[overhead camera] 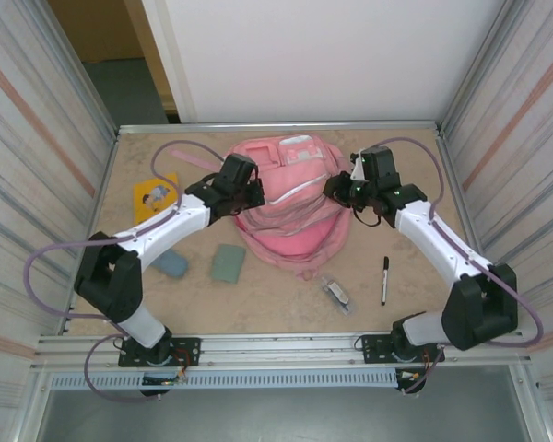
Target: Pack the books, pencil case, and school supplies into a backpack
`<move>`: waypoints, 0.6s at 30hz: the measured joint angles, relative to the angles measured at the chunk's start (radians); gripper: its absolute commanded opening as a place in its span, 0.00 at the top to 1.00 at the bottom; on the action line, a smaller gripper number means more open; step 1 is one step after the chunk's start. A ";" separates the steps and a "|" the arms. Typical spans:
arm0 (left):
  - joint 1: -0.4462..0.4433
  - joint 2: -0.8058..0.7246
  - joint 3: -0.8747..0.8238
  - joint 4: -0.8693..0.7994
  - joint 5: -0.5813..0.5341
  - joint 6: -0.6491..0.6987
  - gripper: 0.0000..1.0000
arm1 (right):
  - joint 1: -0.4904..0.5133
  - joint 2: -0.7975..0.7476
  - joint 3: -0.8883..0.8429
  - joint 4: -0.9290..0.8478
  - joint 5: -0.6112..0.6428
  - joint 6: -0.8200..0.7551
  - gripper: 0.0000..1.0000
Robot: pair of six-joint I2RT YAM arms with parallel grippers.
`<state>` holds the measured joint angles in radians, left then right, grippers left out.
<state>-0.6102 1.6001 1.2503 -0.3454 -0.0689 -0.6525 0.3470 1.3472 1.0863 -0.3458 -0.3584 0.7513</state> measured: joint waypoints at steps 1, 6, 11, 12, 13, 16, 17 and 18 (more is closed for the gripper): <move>0.001 -0.006 0.013 -0.005 0.000 0.002 1.00 | 0.001 -0.017 0.000 -0.007 0.004 0.008 1.00; 0.023 -0.020 0.061 -0.013 0.039 0.003 1.00 | 0.006 -0.071 0.000 -0.051 0.025 0.040 1.00; 0.051 -0.010 0.094 0.000 0.091 0.002 1.00 | 0.015 -0.084 0.000 -0.083 0.054 0.044 1.00; 0.053 -0.005 0.099 0.006 0.096 0.002 1.00 | 0.015 -0.084 0.000 -0.091 0.061 0.042 1.00; 0.056 0.002 0.105 0.008 0.103 0.003 1.00 | 0.015 -0.084 0.000 -0.097 0.066 0.042 1.00; 0.068 0.030 0.111 0.036 0.123 0.003 1.00 | 0.015 -0.077 -0.007 -0.092 0.072 0.041 1.00; 0.074 0.044 0.111 0.051 0.132 0.003 1.00 | 0.016 -0.071 -0.016 -0.082 0.072 0.041 1.00; 0.082 0.060 0.111 0.064 0.142 0.003 1.00 | 0.017 -0.063 -0.026 -0.074 0.072 0.040 1.00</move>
<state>-0.5285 1.6604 1.3613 -0.2810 0.0727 -0.6495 0.3641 1.2846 1.0599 -0.4194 -0.2867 0.7918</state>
